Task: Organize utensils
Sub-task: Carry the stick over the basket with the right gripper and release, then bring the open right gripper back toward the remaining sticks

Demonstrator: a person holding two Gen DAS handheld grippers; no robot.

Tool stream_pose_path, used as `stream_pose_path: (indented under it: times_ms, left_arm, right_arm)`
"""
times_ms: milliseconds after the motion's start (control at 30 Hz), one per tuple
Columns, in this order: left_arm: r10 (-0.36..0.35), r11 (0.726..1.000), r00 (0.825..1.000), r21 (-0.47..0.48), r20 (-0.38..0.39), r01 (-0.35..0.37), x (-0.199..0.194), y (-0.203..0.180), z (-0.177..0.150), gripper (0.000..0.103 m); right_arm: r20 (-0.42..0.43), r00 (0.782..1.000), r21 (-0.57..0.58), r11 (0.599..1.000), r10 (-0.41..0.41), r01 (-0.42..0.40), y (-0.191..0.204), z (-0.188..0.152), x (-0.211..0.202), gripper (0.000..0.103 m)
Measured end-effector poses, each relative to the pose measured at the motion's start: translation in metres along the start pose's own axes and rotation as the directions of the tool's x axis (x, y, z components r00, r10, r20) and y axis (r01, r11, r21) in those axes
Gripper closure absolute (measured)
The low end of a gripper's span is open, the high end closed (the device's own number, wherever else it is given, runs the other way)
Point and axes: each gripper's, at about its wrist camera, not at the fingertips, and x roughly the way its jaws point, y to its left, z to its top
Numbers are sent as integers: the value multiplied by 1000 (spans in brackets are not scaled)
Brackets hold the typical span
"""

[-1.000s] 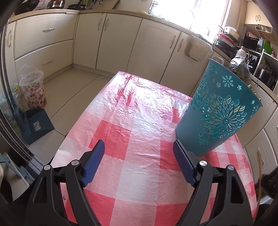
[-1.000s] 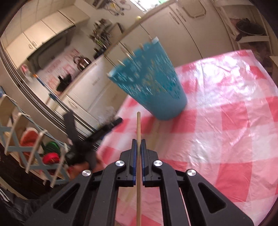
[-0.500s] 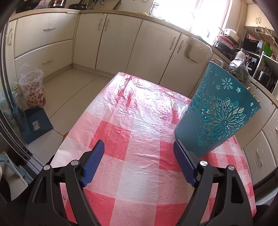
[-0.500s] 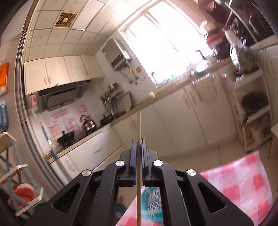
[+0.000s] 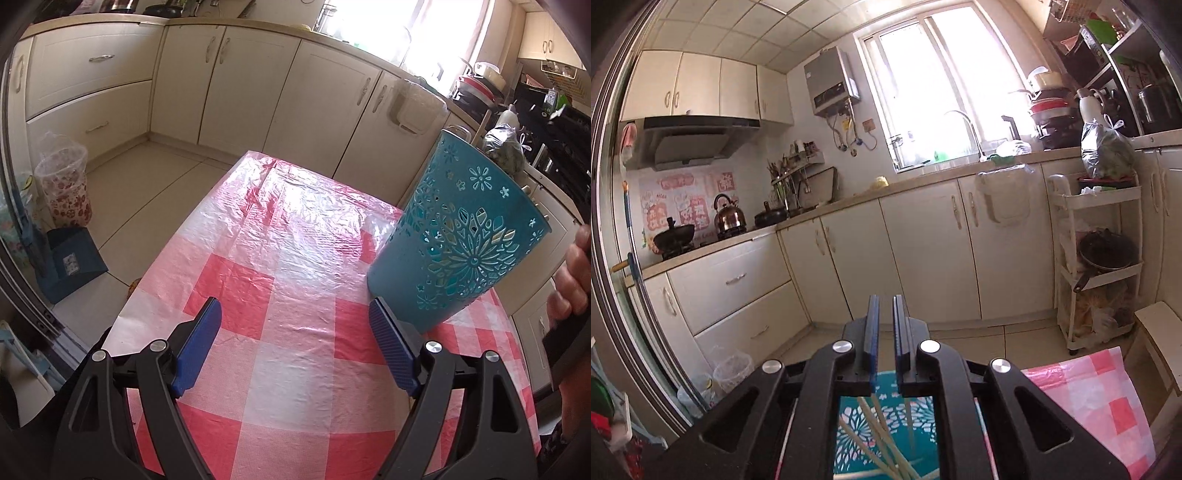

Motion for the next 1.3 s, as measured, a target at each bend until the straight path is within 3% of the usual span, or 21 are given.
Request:
stream_pose_path:
  times_ms: [200, 333, 500, 700, 833, 1067, 1200, 1300]
  left_arm:
    - [23, 1000, 999, -19, 28, -22, -4, 2, 0, 25]
    - [42, 998, 998, -53, 54, -39, -8, 7, 0, 23]
    - [52, 993, 997, -109, 50, -46, -18, 15, -2, 21]
    - [54, 991, 998, -128, 42, -48, -39, 18, -14, 20]
    - [58, 989, 997, -142, 44, -51, -52, 22, -17, 19]
    - [67, 985, 998, -161, 23, -62, -63, 35, -28, 17]
    - [74, 982, 997, -176, 0, -73, -59, 41, -34, 17]
    - [75, 979, 997, -189, -6, -75, -57, 45, -35, 17]
  right_arm:
    - [-37, 999, -42, 998, 35, -36, 9, -14, -51, 76]
    - [-154, 988, -41, 999, 21, -28, 12, -50, -87, 68]
    - [-353, 935, 8, 1000, -23, 28, 5, -109, -102, 68]
    - [-497, 866, 41, 996, -49, 80, 5, -146, -96, 64]
    - [-543, 839, 14, 998, -37, 53, 17, -158, -91, 58]
    - [-604, 796, -10, 999, -44, 48, 25, -177, -90, 57]
    - [-628, 776, -18, 998, -62, 65, 23, -184, -90, 56]
    - [-631, 773, -25, 997, -68, 67, 22, -185, -89, 54]
